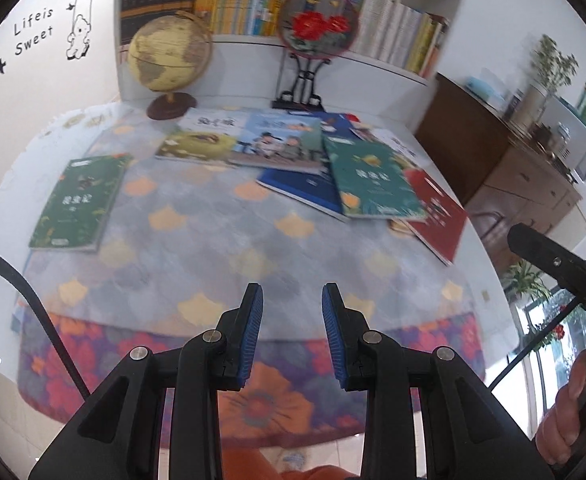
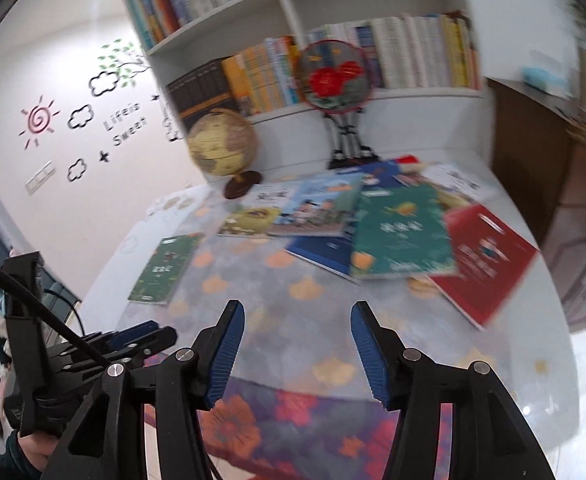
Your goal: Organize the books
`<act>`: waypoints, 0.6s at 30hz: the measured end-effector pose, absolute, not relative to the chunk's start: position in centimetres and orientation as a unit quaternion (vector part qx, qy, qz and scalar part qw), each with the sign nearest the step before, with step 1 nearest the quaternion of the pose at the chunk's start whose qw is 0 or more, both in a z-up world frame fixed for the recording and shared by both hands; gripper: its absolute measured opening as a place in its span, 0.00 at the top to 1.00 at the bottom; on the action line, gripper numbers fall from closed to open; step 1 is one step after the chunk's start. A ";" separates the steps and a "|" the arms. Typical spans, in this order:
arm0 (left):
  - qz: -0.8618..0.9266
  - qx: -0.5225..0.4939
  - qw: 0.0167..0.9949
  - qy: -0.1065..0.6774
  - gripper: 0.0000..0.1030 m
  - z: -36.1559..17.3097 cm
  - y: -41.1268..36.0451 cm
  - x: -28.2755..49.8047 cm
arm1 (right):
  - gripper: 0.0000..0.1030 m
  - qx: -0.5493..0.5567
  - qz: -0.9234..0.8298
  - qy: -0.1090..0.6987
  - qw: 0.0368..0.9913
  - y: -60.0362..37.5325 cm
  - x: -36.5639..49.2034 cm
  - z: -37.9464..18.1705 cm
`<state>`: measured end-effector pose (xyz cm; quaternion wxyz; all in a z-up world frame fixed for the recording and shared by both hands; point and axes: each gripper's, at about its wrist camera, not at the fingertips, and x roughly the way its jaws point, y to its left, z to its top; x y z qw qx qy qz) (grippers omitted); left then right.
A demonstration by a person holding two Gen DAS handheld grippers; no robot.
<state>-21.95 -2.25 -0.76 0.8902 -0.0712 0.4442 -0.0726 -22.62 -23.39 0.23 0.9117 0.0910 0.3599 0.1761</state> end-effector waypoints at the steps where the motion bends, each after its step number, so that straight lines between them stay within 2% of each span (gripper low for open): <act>1: -0.075 -0.069 0.889 0.446 0.73 -0.7 -2.8 -22.2 | 0.48 0.095 0.169 0.363 0.911 -24.6 -23.2 -0.1; 8: -0.095 -0.051 0.885 0.453 0.68 -0.6 -5.6 -21.1 | 0.48 0.146 0.137 0.380 0.903 -29.4 -23.6 -1.7; 16: -0.148 -0.062 0.855 0.492 0.67 -3.8 -7.0 -13.2 | 0.48 0.133 0.093 0.421 0.892 -30.8 -18.9 -4.2; 17: -0.160 -0.059 0.849 0.501 0.65 -4.4 -7.1 -11.6 | 0.48 0.133 0.091 0.424 0.891 -30.8 -18.0 -4.3; 18: -0.170 -0.057 0.842 0.509 0.52 -4.8 -7.2 -10.5 | 0.48 0.131 0.090 0.425 0.891 -31.0 -16.6 -4.5</act>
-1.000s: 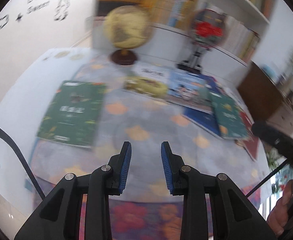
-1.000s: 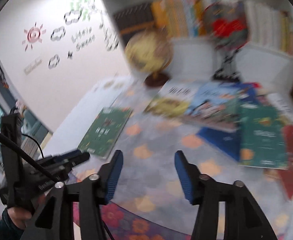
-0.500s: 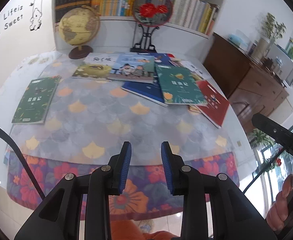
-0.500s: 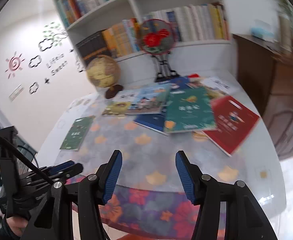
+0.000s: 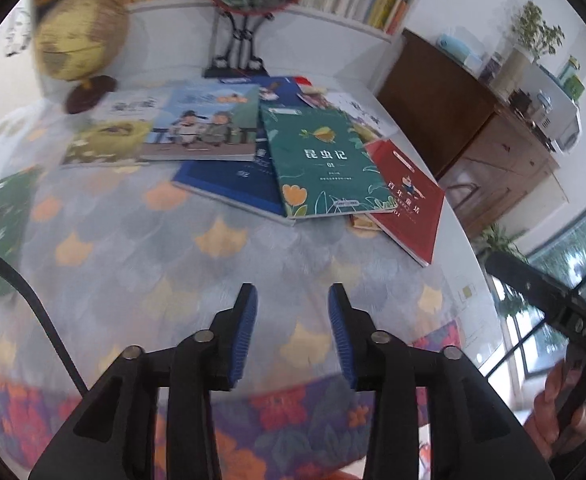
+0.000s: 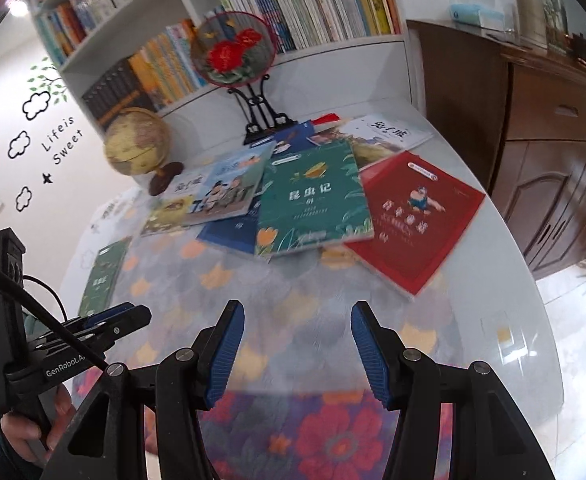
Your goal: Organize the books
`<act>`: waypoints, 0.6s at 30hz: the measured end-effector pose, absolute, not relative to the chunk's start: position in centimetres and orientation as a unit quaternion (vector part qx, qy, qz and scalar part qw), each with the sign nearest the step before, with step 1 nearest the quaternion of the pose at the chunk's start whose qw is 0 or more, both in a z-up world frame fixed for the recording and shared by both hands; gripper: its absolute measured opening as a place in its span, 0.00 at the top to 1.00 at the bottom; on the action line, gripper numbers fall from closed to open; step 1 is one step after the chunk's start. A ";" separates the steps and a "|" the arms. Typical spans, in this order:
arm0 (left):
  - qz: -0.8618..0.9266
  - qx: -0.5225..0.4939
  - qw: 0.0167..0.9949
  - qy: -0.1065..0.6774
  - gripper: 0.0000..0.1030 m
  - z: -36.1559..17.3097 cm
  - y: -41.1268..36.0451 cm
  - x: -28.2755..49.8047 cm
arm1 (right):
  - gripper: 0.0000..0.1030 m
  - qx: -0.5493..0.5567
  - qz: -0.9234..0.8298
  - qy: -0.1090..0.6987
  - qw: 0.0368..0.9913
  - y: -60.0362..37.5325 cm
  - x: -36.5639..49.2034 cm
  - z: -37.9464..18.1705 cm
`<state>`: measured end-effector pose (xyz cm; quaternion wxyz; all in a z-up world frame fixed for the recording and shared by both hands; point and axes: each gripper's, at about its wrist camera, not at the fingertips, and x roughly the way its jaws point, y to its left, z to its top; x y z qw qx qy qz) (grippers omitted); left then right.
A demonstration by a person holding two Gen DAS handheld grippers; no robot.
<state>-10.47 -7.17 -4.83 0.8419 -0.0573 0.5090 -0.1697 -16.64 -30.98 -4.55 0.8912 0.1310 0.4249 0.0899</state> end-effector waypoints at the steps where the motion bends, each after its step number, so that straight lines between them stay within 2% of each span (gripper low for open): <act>1: -0.179 -0.058 0.834 0.519 0.34 -5.3 -7.1 -9.3 | 0.48 0.128 0.086 0.426 0.891 -31.1 -15.1 -4.8; 2: -0.189 -0.065 0.829 0.522 0.30 -5.8 -7.0 -8.0 | 0.48 0.126 0.081 0.429 0.891 -31.2 -14.1 -5.0; 8: -0.206 -0.087 0.819 0.529 0.31 -8.5 -6.5 -0.9 | 0.48 0.142 0.049 0.468 0.871 -32.3 -6.1 -8.2; 11: -0.222 -0.071 0.815 0.531 0.42 -10.0 -7.7 1.8 | 0.48 0.141 0.027 0.477 0.867 -32.9 -3.6 -9.4; 12: -0.226 -0.062 0.810 0.537 0.52 -10.6 -8.4 2.6 | 0.48 0.140 0.022 0.479 0.866 -33.0 -3.0 -9.7; 13: -0.226 -0.055 0.807 0.543 0.59 -11.1 -9.0 3.4 | 0.48 0.137 0.016 0.481 0.866 -33.1 -2.4 -10.0; 16: -0.229 -0.063 0.802 0.548 0.59 -12.1 -9.7 4.9 | 0.48 0.131 0.005 0.489 0.862 -33.5 -0.6 -10.9; 18: -0.225 -0.071 0.801 0.550 0.59 -12.6 -10.1 5.8 | 0.55 0.125 0.001 0.493 0.861 -33.8 0.4 -11.5</act>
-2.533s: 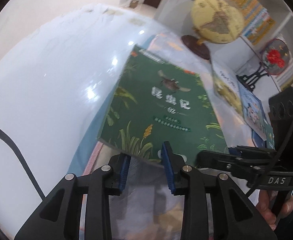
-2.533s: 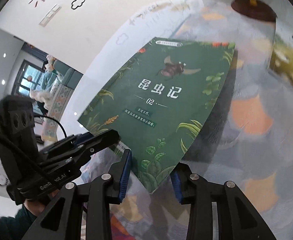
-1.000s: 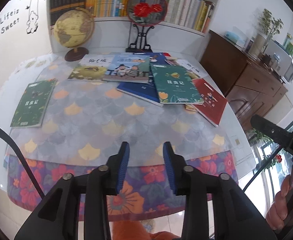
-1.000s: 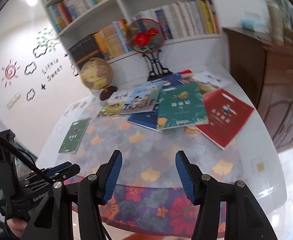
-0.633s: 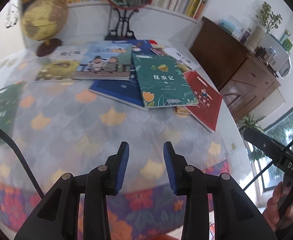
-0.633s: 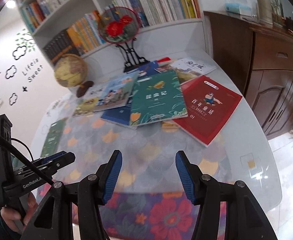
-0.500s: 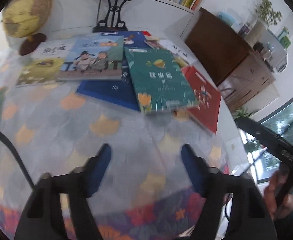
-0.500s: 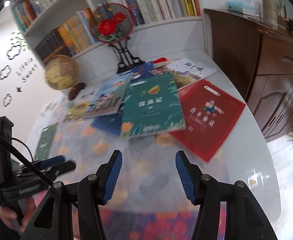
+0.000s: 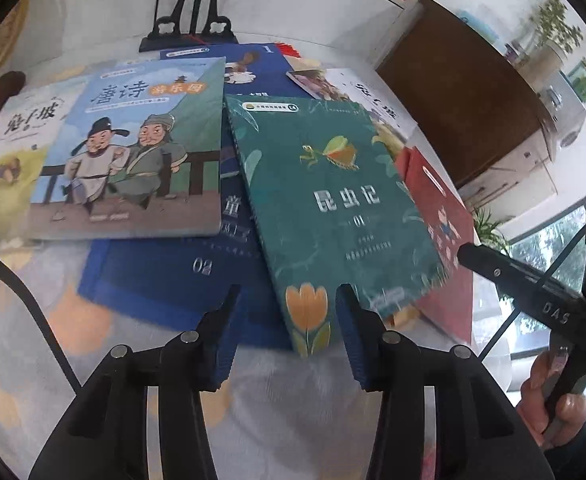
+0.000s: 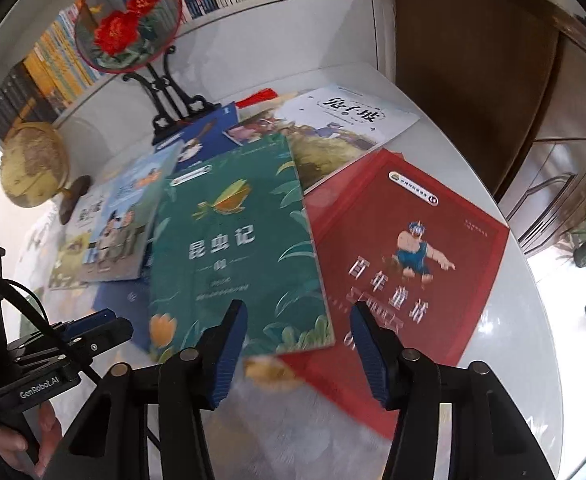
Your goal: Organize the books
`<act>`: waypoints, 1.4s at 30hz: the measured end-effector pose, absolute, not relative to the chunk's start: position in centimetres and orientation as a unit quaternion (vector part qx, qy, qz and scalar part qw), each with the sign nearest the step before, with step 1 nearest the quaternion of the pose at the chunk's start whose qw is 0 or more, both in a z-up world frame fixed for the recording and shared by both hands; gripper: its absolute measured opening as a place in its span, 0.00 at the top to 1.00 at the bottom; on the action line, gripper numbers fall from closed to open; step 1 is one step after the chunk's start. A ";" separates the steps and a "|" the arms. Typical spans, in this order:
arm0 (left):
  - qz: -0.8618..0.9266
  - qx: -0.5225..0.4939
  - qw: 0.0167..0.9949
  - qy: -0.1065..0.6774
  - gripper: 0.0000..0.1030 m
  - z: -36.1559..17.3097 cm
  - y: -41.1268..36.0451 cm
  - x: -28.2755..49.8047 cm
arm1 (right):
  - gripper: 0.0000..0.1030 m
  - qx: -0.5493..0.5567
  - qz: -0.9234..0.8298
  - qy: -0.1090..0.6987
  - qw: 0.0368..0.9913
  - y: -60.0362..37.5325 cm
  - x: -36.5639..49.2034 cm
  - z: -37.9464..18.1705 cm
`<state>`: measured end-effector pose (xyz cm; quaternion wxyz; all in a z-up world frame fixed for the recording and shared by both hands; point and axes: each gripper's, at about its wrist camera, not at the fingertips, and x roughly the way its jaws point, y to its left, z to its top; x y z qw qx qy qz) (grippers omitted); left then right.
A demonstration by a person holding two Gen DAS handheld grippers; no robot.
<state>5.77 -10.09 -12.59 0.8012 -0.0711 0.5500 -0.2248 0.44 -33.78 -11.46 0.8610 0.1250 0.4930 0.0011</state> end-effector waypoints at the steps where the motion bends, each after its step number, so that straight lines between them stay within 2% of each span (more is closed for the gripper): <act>1: -0.223 -0.073 0.800 0.551 0.59 -12.8 -10.2 6.1 | 0.56 0.123 0.003 0.496 0.859 -33.9 0.9 -11.8; 3: -0.218 -0.078 0.798 0.556 0.59 -13.3 -10.5 6.8 | 0.60 0.122 0.006 0.499 0.858 -34.2 1.9 -12.3; 11: -0.197 -0.130 0.782 0.578 0.59 -15.3 -10.4 8.0 | 0.60 0.123 0.033 0.522 0.843 -34.8 4.8 -14.5; 19: -0.198 -0.114 0.786 0.575 0.58 -15.2 -12.1 7.6 | 0.60 0.116 0.065 0.541 0.831 -34.1 5.2 -15.7; 28: -0.214 -0.095 0.779 0.582 0.58 -15.0 -12.3 4.5 | 0.60 0.102 0.095 0.558 0.818 -34.3 2.6 -15.4; 33: -0.214 -0.110 0.756 0.609 0.58 -16.5 -11.7 1.9 | 0.60 0.102 0.109 0.580 0.801 -34.8 -0.3 -16.4; 42: -0.219 -0.121 0.748 0.614 0.58 -17.2 -11.6 1.0 | 0.59 0.106 0.103 0.571 0.807 -35.1 -1.4 -16.5</act>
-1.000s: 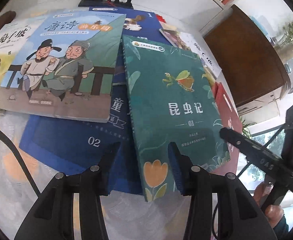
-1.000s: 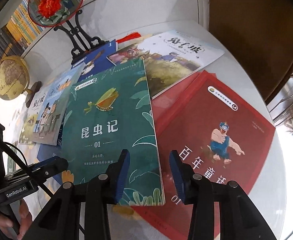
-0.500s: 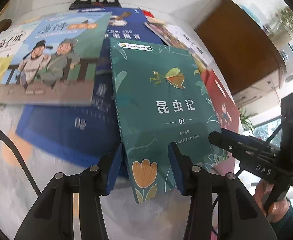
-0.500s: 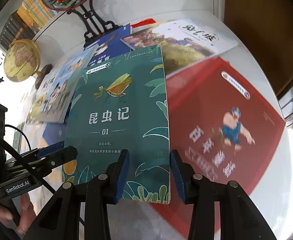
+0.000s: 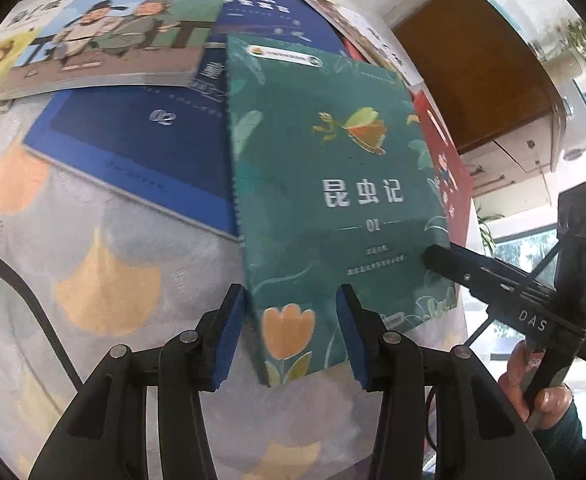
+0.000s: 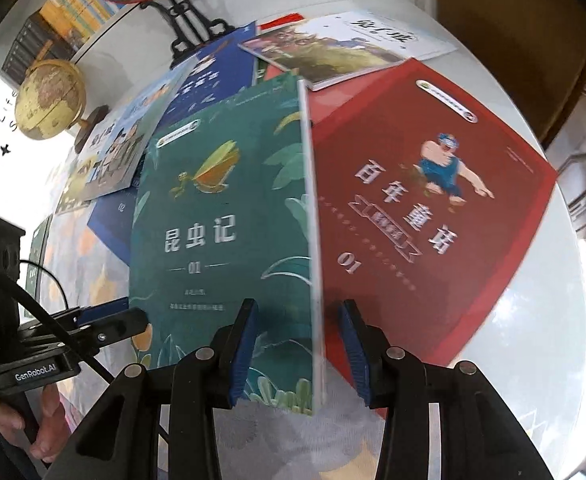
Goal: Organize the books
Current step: 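Close the right gripper on the edge of the tulip-cover book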
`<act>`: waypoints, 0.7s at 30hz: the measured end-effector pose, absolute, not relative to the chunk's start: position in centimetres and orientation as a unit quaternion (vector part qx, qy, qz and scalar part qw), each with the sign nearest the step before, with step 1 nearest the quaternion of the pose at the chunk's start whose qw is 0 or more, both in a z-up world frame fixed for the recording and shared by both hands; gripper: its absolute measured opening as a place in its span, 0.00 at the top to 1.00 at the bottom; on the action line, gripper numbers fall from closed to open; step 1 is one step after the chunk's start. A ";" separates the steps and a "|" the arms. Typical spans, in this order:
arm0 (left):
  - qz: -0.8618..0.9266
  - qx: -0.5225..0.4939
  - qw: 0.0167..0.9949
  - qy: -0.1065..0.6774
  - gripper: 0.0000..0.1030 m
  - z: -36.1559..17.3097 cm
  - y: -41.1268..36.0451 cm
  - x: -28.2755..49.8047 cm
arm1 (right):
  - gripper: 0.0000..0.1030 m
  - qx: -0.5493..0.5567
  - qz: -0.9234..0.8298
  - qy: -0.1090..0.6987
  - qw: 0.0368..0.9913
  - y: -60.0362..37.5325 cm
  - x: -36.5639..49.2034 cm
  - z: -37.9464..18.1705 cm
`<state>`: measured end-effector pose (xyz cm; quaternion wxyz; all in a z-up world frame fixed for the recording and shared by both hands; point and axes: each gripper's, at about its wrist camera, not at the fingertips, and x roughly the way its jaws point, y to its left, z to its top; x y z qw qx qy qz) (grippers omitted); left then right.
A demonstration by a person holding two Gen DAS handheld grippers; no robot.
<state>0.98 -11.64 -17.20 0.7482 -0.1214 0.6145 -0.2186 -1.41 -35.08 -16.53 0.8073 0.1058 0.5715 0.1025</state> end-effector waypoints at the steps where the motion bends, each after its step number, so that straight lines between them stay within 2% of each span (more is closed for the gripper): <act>1: -0.217 -0.115 0.751 0.613 0.58 -17.1 -11.9 0.9 | 0.58 0.109 0.110 0.571 0.806 -34.8 -1.4 -16.5; 7: -0.250 -0.118 0.761 0.586 0.58 -15.0 -11.4 0.0 | 0.58 0.111 0.103 0.559 0.815 -34.9 -1.7 -16.7; 12: -0.336 -0.198 0.756 0.525 0.58 -11.0 -10.6 -0.6 | 0.54 0.156 0.114 0.553 0.810 -36.0 -1.9 -16.9; 15: -0.307 -0.165 0.774 0.529 0.58 -11.9 -11.9 0.0 | 0.53 0.180 0.117 0.549 0.808 -36.4 -1.9 -17.0; 17: -0.275 -0.135 0.781 0.543 0.64 -13.4 -12.4 0.6 | 0.53 0.189 0.118 0.548 0.806 -36.5 -1.9 -17.0; 19: -0.258 -0.133 0.777 0.559 0.75 -14.9 -12.8 1.3 | 0.53 0.194 0.118 0.547 0.806 -36.5 -2.0 -17.0; 21: -0.252 -0.134 0.773 0.567 0.78 -15.6 -13.2 1.5 | 0.53 0.195 0.117 0.547 0.806 -36.5 -2.0 -16.9</act>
